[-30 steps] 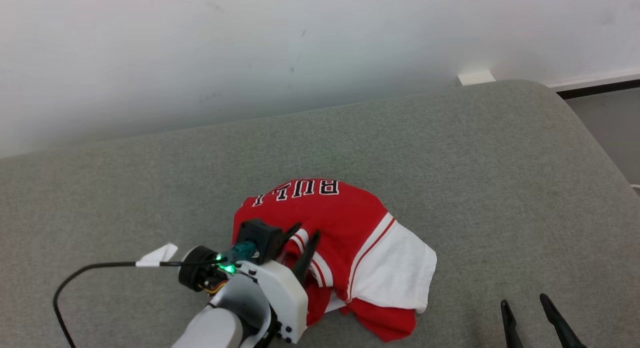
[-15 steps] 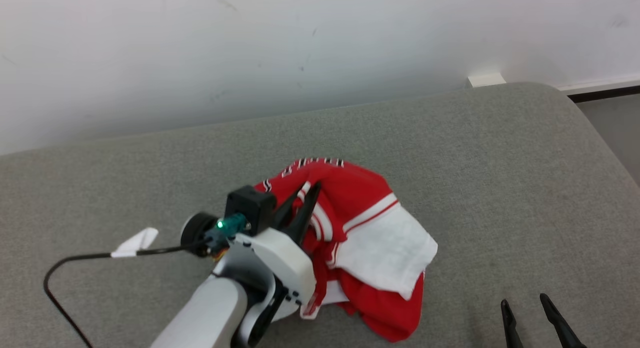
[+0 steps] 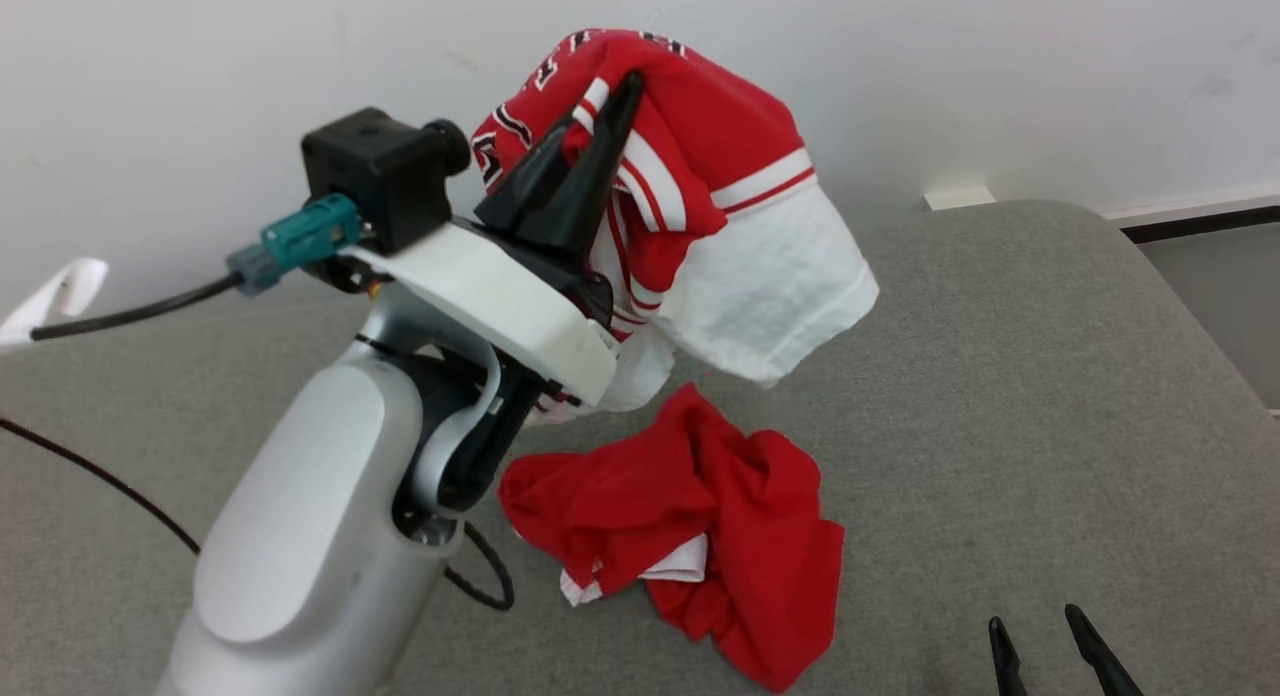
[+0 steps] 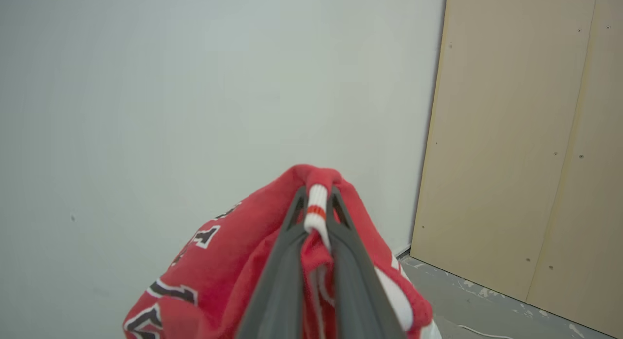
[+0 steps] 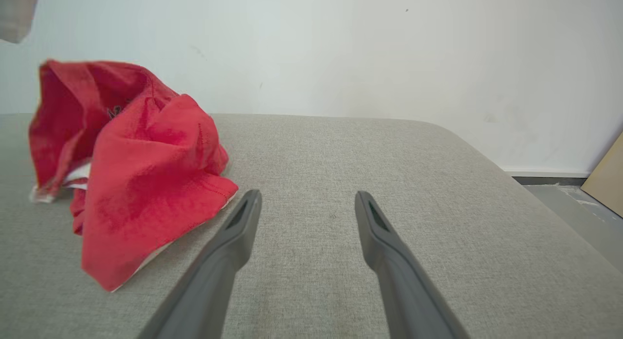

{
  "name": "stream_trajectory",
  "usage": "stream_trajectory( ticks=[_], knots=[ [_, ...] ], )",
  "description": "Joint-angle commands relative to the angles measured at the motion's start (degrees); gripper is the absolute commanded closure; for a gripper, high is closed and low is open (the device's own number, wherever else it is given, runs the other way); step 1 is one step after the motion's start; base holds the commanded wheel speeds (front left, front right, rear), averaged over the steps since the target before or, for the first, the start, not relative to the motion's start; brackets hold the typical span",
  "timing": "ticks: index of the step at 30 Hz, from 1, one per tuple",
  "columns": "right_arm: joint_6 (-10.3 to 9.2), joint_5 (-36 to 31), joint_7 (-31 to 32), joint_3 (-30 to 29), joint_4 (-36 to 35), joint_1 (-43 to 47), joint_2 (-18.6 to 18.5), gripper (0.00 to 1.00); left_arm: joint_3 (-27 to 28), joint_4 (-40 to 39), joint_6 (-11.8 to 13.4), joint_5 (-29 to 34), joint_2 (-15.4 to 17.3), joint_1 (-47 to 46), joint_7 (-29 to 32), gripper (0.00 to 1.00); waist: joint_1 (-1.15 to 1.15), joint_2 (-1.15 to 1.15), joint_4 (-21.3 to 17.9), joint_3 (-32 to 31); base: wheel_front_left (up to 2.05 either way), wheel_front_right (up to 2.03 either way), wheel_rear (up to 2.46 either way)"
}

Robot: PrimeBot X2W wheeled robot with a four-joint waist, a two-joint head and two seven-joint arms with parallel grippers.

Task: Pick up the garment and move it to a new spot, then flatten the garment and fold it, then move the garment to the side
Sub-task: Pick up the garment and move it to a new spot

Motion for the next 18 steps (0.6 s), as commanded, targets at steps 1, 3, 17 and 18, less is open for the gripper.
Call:
stream_trajectory(
  ticks=[1, 3, 17, 18],
  knots=[
    [-0.14, 0.3, 0.0, 0.0, 0.2, 0.3, -0.1, 0.0, 0.5, -0.6, 0.1, 0.4, 0.4, -1.2, 0.2, 1.0, 0.0, 0.0, -0.3, -0.1, 0.0, 0.0, 0.0],
    [-0.14, 0.6, 0.0, 0.0, 0.4, 0.2, -0.1, 0.0, 1.1, -0.8, 0.5, 0.6, 0.9, -2.2, 0.4, 1.0, 0.0, 0.0, -0.5, -0.3, 0.0, 0.0, 0.0],
    [-0.14, 0.0, 0.0, -2.6, -0.2, 3.0, -0.1, 0.0, 9.2, 1.0, 3.6, 2.5, 12.9, 2.8, 2.9, 1.0, 0.0, 0.0, 5.7, -0.5, 0.0, 0.0, 0.0],
    [-0.14, -0.1, 0.0, -2.8, -0.3, 3.1, -0.1, 0.0, 9.6, 1.9, 4.0, 2.8, 13.8, 3.8, 2.9, 1.0, 0.0, 0.0, 6.8, -0.4, 0.0, 0.0, 0.0]
  ],
)
